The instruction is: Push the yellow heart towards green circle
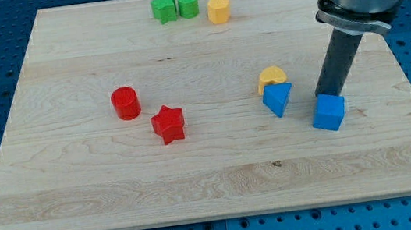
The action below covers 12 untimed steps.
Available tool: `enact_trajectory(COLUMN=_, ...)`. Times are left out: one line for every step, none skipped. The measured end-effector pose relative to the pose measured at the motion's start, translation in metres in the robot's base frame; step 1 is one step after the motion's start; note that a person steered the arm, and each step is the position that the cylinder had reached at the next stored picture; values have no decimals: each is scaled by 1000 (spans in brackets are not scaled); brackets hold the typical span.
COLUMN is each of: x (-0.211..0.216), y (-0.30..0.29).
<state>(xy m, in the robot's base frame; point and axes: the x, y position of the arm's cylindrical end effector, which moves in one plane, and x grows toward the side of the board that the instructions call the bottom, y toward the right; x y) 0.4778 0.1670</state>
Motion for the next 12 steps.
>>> enact_trajectory(x=-5, y=-33)
enact_trajectory(x=-6, y=-71)
enact_trajectory(x=-6, y=-85)
enact_trajectory(x=-8, y=-85)
enact_trajectory(x=-20, y=-85)
enact_trajectory(x=-37, y=-85)
enact_trajectory(x=-53, y=-85)
enact_trajectory(x=-75, y=-85)
enact_trajectory(x=-84, y=-79)
enact_trajectory(x=-53, y=-63)
enact_trajectory(x=-54, y=-40)
enact_trajectory(x=-74, y=-36)
